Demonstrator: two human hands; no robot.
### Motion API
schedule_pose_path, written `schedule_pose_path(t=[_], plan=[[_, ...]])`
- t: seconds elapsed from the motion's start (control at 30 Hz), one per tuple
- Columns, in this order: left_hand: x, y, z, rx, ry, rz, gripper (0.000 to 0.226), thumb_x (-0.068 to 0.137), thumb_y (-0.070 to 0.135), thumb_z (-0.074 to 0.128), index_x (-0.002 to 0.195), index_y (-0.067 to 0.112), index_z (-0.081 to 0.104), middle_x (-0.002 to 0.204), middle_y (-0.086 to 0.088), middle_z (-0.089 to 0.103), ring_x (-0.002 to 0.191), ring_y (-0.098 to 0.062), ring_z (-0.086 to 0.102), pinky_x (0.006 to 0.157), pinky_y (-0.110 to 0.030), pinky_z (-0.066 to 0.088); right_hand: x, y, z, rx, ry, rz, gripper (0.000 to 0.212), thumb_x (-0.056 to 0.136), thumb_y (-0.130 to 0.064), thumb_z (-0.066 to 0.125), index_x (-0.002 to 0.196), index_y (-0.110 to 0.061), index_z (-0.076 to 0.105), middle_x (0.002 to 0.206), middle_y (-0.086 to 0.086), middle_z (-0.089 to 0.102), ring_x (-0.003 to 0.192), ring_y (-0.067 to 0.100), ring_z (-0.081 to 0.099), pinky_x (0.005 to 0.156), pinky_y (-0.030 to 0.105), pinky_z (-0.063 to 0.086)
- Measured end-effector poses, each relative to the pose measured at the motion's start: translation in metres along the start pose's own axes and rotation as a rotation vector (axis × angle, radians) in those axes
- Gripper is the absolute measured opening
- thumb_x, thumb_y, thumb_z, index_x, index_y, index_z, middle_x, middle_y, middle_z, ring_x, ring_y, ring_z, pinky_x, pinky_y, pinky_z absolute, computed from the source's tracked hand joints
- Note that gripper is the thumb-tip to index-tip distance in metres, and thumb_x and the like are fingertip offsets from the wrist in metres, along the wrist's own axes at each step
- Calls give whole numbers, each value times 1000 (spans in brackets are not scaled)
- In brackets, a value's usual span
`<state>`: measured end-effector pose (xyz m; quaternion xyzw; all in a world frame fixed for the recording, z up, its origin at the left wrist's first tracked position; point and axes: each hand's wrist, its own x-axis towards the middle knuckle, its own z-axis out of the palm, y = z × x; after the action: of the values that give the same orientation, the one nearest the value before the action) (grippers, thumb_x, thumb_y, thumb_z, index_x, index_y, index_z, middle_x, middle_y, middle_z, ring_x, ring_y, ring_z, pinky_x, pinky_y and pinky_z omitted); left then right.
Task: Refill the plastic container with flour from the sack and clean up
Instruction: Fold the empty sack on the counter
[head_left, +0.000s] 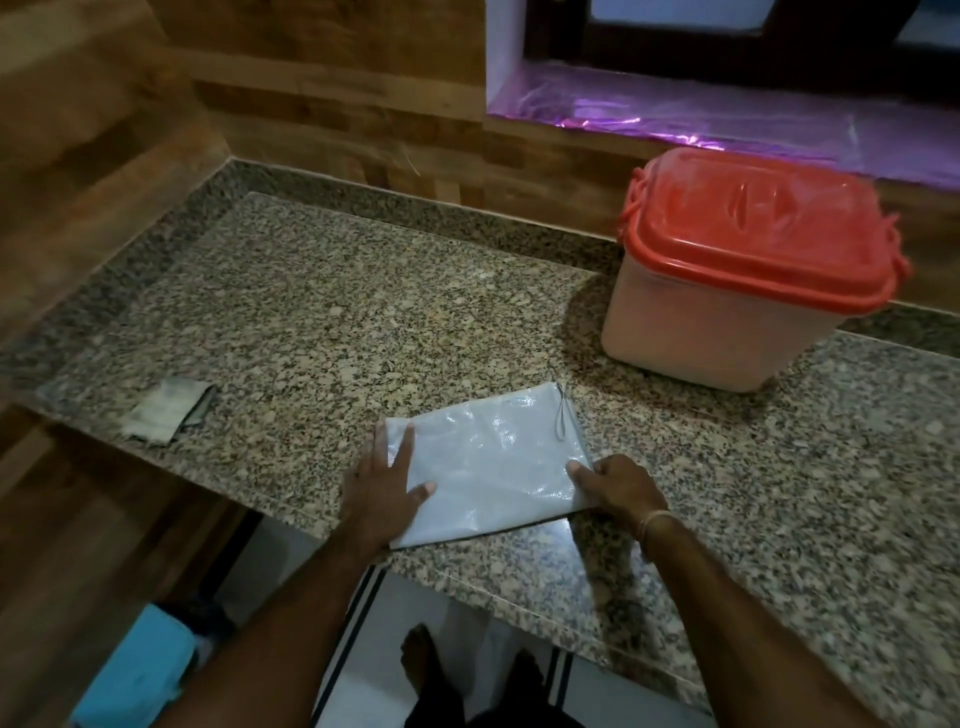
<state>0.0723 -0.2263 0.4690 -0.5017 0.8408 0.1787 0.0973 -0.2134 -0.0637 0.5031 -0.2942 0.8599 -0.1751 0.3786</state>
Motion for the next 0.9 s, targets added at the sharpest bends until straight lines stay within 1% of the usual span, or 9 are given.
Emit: schedule_pose_path(t=[0.17,0.3,0.4,0.5,0.57,0.67,0.73,0.8,0.9], plan=[[4,-6,8,51,-15,0,106,88,74,54,163,35,-8,169,-12,-25,159,-34,-8,123,-62,7,-3,-13,10,-87,72,94,43,96,-50,62,110,-11,72,114,14,72,108,32,68,92,38,51],[7,-10,-5,-20,-38,18,117,75,71,73,163,33,7,172,-12,-5,158,-34,4,123,-61,13,1,-31,12,130,194,40,35,89,-41,76,113,-21,60,109,3,66,106,30,65,100,46,52],[8,-8,-22,-20,-13,42,101,76,65,76,158,28,30,171,-12,9,157,-32,11,122,-56,21,16,-49,9,438,203,9,43,87,-34,82,123,-18,64,123,7,69,112,30,67,97,42,55],[16,-2,-38,-274,104,67,52,85,37,80,129,19,57,150,-11,49,137,-33,46,98,-42,46,34,-63,9,595,239,24,43,85,-37,84,119,-15,69,127,6,67,115,27,64,99,40,54],[23,1,-46,-449,189,25,34,86,15,79,116,13,63,123,-9,66,109,-26,63,74,-29,44,46,-68,13,650,262,56,29,85,-39,84,97,-16,70,107,4,69,101,24,62,87,33,53],[32,0,-51,-573,247,-78,27,86,0,76,111,6,68,112,-10,72,95,-21,64,72,-25,42,61,-72,19,671,284,126,35,84,-41,84,71,-20,60,77,1,61,82,21,56,72,32,49],[36,-4,-47,-671,258,-124,19,85,-2,76,103,2,72,104,-12,74,92,-26,68,70,-24,44,65,-72,21,685,275,177,28,84,-41,84,88,-18,68,92,7,67,89,23,62,88,42,57],[42,-10,-40,-770,241,-204,19,84,0,78,103,-1,75,102,-14,76,90,-29,71,64,-21,46,68,-70,23,682,293,249,39,84,-41,83,104,-8,76,106,10,74,98,28,71,99,47,59],[48,-13,-34,-837,216,-300,19,84,6,81,102,1,77,100,-12,76,82,-22,67,56,-16,41,68,-64,23,665,327,325,34,84,-39,80,87,-6,75,102,15,78,96,33,74,93,48,62]])
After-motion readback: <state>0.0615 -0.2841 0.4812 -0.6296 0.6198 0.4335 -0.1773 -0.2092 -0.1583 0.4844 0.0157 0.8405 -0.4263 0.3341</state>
